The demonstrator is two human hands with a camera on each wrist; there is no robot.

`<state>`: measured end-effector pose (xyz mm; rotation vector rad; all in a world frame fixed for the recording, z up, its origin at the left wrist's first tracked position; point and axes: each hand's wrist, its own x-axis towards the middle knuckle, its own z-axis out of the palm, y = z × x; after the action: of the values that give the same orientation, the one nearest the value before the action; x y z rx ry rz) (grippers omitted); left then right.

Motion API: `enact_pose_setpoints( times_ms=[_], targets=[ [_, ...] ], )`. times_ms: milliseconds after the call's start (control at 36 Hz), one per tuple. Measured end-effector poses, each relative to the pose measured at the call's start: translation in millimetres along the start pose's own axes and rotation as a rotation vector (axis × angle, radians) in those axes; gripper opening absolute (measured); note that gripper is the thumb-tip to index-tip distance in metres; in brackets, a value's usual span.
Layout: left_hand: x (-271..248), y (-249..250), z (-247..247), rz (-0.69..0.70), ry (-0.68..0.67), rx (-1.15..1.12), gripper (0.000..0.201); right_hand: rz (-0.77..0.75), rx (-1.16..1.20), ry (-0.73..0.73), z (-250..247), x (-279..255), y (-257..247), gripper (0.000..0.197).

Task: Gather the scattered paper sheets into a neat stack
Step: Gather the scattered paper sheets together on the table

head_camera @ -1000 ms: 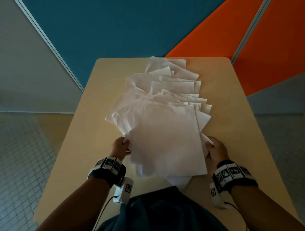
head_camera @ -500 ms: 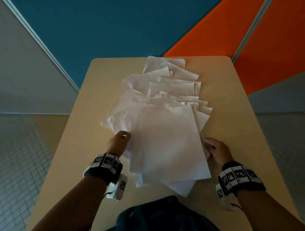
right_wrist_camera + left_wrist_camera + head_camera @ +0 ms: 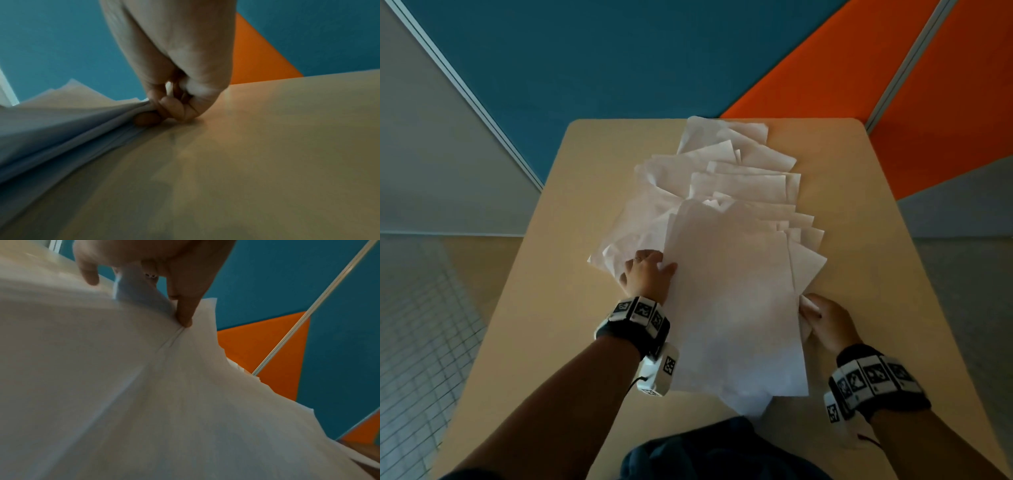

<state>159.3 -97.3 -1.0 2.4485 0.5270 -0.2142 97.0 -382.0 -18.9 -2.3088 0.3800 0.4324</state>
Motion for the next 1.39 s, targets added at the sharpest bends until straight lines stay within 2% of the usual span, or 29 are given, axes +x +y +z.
enact_pose_setpoints(
  times_ms=[139,222,306,333,361,417,444,500,528,583,639,694,805,889,972,1055,1139,1222,1305,1361,1389],
  targets=[
    [-4.1,-16.0,-2.9,-0.070,0.004,0.021,0.039,0.132,0.030,0.130,-0.9,0.9,12.3,0.022],
    [-5.7,-26.8,-0.4,-0.086,-0.049,0.040,0.039,0.172,0.038,0.137,1.7,-2.8,12.2,0.041],
    [-11.3,-29.4,1.4,-0.107,-0.099,0.045,0.041,0.162,0.078,0.077,8.1,-8.3,4.4,0.016],
    [-13.7,-29.1,1.8,-0.112,-0.113,0.049,0.041,0.170,0.057,0.044,9.6,-10.2,1.9,0.023],
    [-16.6,-28.3,1.5,-0.119,-0.121,0.052,0.041,0.166,0.073,-0.003,11.1,-12.9,-1.0,0.021],
    [-21.0,-28.6,0.6,-0.130,-0.138,0.048,0.041,0.156,0.083,-0.106,12.8,-16.3,-1.8,0.007],
    [-22.5,-29.9,0.4,-0.124,-0.154,0.055,0.043,0.146,0.040,-0.154,13.0,-18.1,-2.5,0.007],
    [-24.1,-33.0,0.6,-0.123,-0.197,0.085,0.054,0.123,-0.086,-0.197,10.1,-19.7,-3.2,0.022],
    [-24.3,-34.1,0.3,-0.142,-0.202,0.085,0.063,0.102,-0.133,-0.159,6.6,-18.7,-4.9,0.025],
    [-23.9,-34.1,-2.5,-0.205,-0.156,0.047,0.080,0.088,-0.157,-0.062,-2.6,-16.1,-13.0,0.016],
    [-22.0,-31.5,-7.5,-0.296,-0.097,-0.056,0.092,0.110,-0.160,0.013,-9.9,-12.1,-25.2,0.029],
    [-16.7,-27.1,-12.6,-0.394,-0.098,-0.152,0.099,0.114,-0.154,0.047,-10.8,-5.3,-33.5,0.034],
    [2.3,-21.0,-16.1,-0.464,-0.117,-0.188,0.101,0.170,-0.020,0.135,-3.0,19.7,-36.0,0.041],
    [16.7,-22.5,-19.6,-0.494,-0.087,-0.218,0.091,0.186,-0.021,0.139,0.9,33.6,-39.3,0.038],
    [29.2,-28.5,-21.5,-0.459,-0.116,-0.248,0.069,0.143,-0.035,0.125,3.4,39.9,-40.9,0.026],
    [33.1,-27.5,-20.4,-0.414,-0.147,-0.178,0.058,0.076,-0.077,0.106,5.1,41.0,-42.7,0.033],
    [33.9,-17.2,-15.7,-0.341,-0.131,-0.208,0.050,-0.017,-0.150,0.069,8.0,42.3,-47.3,0.039],
    [36.5,-12.0,-10.8,-0.242,-0.139,-0.277,0.048,-0.061,-0.222,0.021,10.2,43.8,-52.9,0.043],
    [37.6,-11.2,-12.2,-0.213,-0.141,-0.315,0.047,-0.066,-0.175,-0.011,10.3,43.1,-55.8,0.043],
    [34.9,-14.7,-15.2,-0.216,-0.087,-0.350,0.054,0.015,-0.139,0.067,10.9,40.1,-56.1,0.037],
    [32.6,-18.1,-16.8,-0.221,-0.061,-0.326,0.061,0.085,-0.137,0.126,11.5,39.3,-53.2,0.041]
  ],
)
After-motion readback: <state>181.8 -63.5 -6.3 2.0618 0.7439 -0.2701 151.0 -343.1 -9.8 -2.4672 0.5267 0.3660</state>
